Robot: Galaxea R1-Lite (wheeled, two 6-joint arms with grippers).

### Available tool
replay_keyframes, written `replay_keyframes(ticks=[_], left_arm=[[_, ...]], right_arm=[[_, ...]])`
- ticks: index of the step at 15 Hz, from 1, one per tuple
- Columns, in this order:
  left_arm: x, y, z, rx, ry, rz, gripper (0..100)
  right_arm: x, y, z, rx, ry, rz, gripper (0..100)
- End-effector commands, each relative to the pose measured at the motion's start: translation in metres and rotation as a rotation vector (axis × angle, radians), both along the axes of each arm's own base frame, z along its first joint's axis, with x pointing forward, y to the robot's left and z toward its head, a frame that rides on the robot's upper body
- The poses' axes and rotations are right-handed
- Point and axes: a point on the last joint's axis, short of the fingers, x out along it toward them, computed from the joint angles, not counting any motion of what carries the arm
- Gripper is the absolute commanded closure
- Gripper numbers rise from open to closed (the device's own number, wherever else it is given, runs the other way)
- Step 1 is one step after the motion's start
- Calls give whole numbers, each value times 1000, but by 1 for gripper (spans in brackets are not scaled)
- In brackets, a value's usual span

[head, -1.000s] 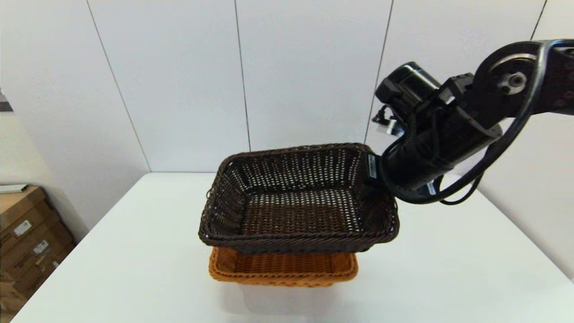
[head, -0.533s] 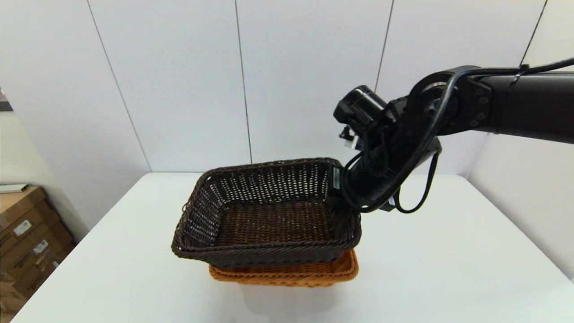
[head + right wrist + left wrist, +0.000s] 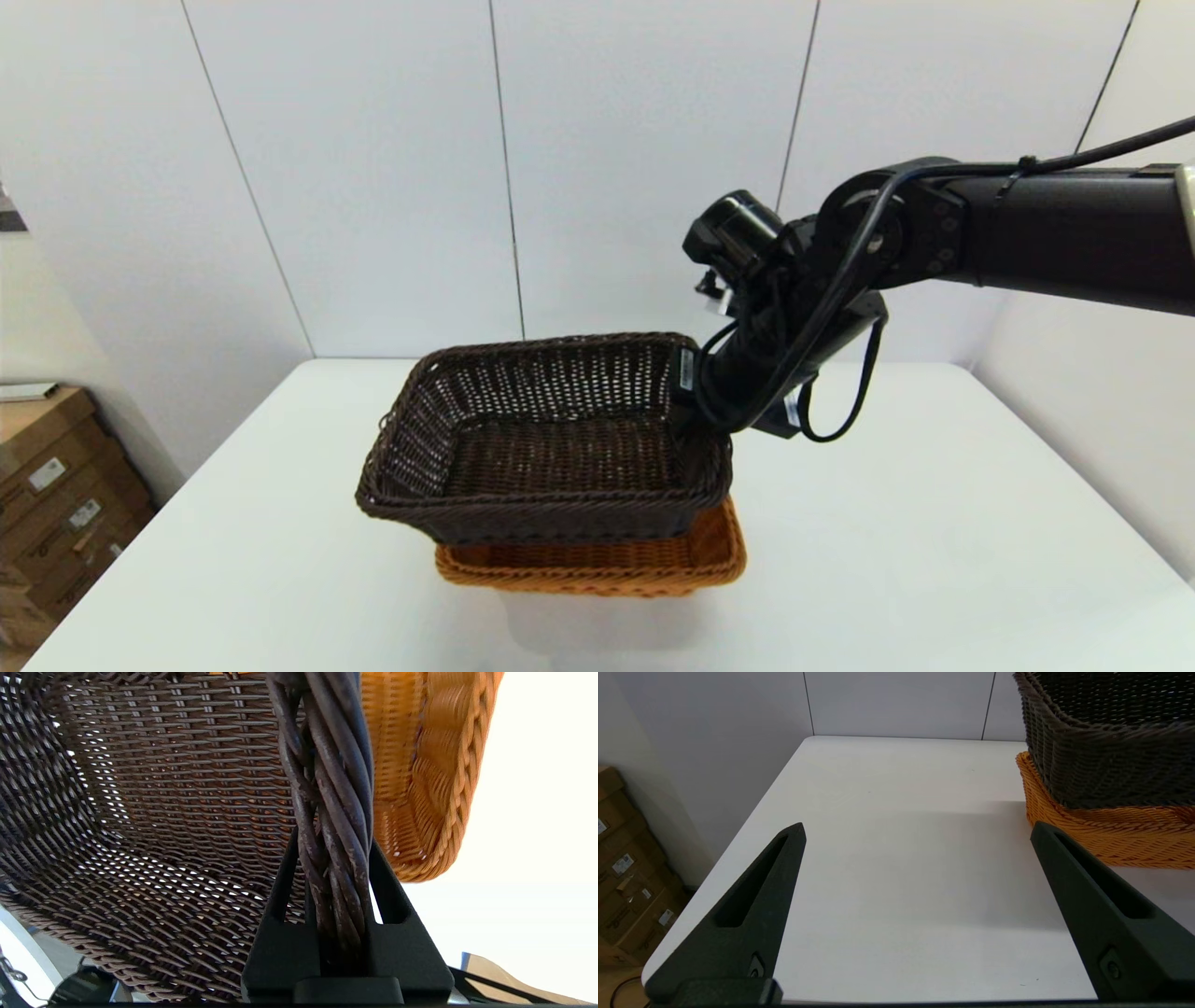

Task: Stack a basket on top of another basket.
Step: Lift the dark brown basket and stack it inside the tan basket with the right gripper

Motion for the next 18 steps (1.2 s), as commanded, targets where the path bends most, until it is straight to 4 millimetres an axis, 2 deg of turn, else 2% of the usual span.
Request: replay_keyframes(ticks=[1,5,9,18], left_arm=[[0,0,0,0,0,0,0],[0,0,0,0,0,0,0],[0,0,0,0,0,0,0],[0,0,0,0,0,0,0]], right_arm=[[9,-10,-1,30,22,-16,100],[10,-14,-4,20,34,-18,100],[13,-23,-16,-2,70,-23,100],[16,-21,-23,-9,81,12,100]])
